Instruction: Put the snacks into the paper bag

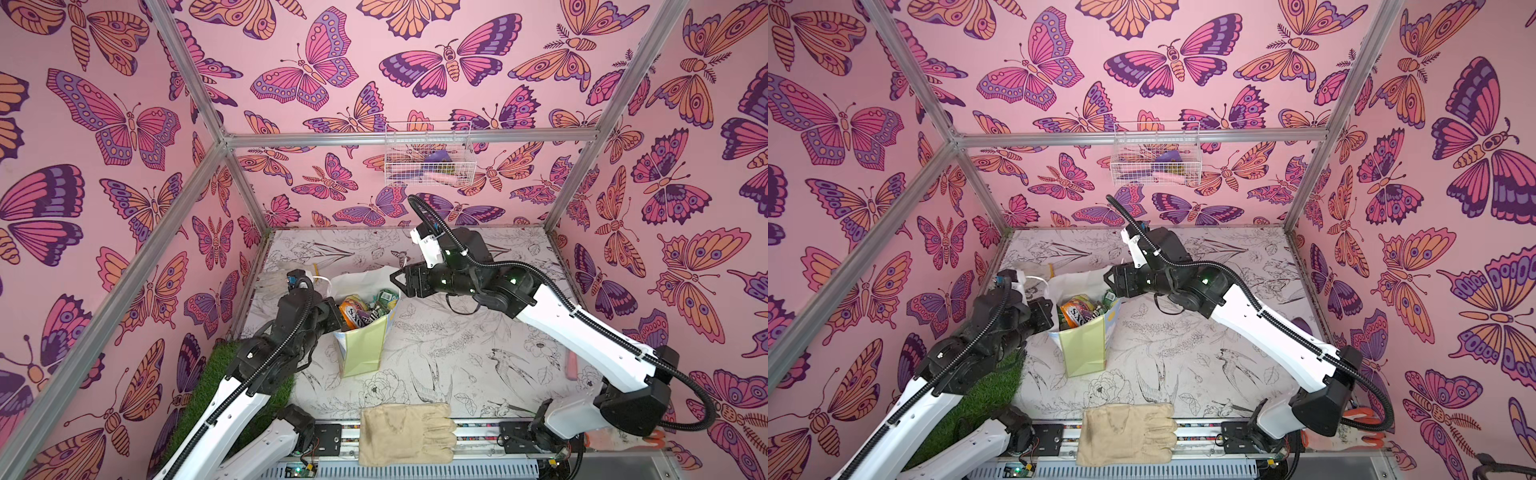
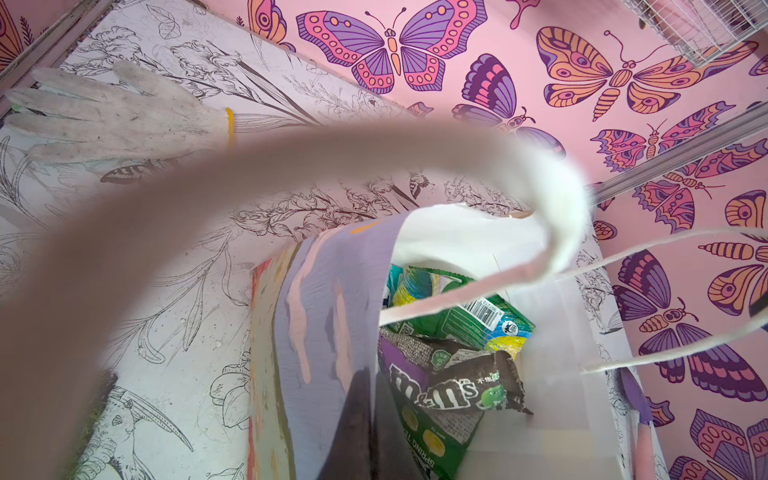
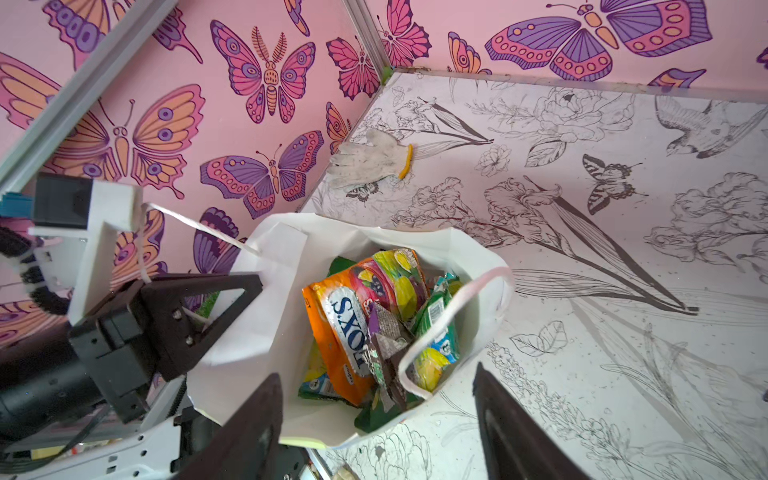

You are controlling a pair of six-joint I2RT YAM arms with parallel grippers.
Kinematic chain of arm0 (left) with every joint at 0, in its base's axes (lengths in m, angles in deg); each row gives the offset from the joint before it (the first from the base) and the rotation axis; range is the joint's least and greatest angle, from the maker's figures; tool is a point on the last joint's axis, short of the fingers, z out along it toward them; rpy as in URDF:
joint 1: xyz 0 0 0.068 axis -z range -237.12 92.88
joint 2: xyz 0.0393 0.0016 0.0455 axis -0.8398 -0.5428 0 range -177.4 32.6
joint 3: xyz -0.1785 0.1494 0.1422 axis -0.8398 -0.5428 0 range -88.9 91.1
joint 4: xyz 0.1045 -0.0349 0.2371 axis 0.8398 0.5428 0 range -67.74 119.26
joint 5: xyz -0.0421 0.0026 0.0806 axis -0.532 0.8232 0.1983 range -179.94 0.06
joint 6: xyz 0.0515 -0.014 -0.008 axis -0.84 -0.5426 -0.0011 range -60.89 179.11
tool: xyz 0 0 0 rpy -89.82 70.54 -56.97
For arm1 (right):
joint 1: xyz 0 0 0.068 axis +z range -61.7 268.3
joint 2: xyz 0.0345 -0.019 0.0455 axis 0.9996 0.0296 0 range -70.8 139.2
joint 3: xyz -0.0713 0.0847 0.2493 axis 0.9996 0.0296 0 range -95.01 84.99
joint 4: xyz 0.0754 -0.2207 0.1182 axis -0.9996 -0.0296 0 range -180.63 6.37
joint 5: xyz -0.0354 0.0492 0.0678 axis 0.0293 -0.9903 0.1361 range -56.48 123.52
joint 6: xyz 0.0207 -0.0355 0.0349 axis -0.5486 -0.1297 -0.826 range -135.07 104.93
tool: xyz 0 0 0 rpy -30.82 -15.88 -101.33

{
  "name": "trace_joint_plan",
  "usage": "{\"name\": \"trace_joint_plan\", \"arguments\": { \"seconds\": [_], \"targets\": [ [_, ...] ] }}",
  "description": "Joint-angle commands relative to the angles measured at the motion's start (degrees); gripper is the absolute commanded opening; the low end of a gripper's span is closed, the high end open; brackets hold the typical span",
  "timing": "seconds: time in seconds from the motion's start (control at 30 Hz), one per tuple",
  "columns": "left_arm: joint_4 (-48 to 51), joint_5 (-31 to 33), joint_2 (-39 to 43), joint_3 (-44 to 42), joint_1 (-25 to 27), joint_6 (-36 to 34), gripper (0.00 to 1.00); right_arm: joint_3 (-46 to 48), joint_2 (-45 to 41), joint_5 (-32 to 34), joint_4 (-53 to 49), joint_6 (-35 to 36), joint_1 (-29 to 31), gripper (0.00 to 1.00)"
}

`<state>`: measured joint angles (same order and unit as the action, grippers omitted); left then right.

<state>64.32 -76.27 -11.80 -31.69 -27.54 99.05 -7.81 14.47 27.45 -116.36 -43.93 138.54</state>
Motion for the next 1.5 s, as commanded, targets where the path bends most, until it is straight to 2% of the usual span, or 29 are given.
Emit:
{"name": "trace_joint_plan", "arguments": {
  "seconds": [0.0,0.13,0.23,0.27,0.4,0.43,0.87,1.47],
  "targets": [
    [-3.77,0.74,1.60,0.40,-0.23,0.07,0.00,0.68,1.52,-4.03,4.61,-1.90,-0.85,0.69],
    [-3.77,0.69,1.69,0.38,-0.23,0.03,0.00,0.44,3.72,-7.86,6.85,-3.68,-2.29,0.64],
    [-3.79,0.82,1.91,0.36,-0.23,-0.05,0.00,0.45,4.41,-10.68,8.88,-4.68,-2.69,0.52],
    [-3.81,0.93,1.95,0.36,-0.23,-0.15,0.00,0.65,4.37,-11.41,9.84,-4.86,-2.69,0.45],
    [-3.77,1.23,1.44,0.86,-0.25,-0.56,0.00,0.76,3.79,-13.53,12.26,-5.01,-2.68,0.02],
    [-3.89,1.23,1.16,1.20,-0.23,-0.70,0.00,0.64,3.47,-13.70,12.51,-4.75,-2.69,0.00],
    [-6.54,-0.18,-6.64,6.62,-0.27,-3.38,0.00,-1.07,-1.06,-12.59,10.74,-1.12,-4.22,0.00],
    [-10.76,-3.34,-15.55,11.30,-0.23,-4.35,0.00,1.62,-6.94,-11.86,10.00,-0.21,-11.38,0.00]
  ]
}}
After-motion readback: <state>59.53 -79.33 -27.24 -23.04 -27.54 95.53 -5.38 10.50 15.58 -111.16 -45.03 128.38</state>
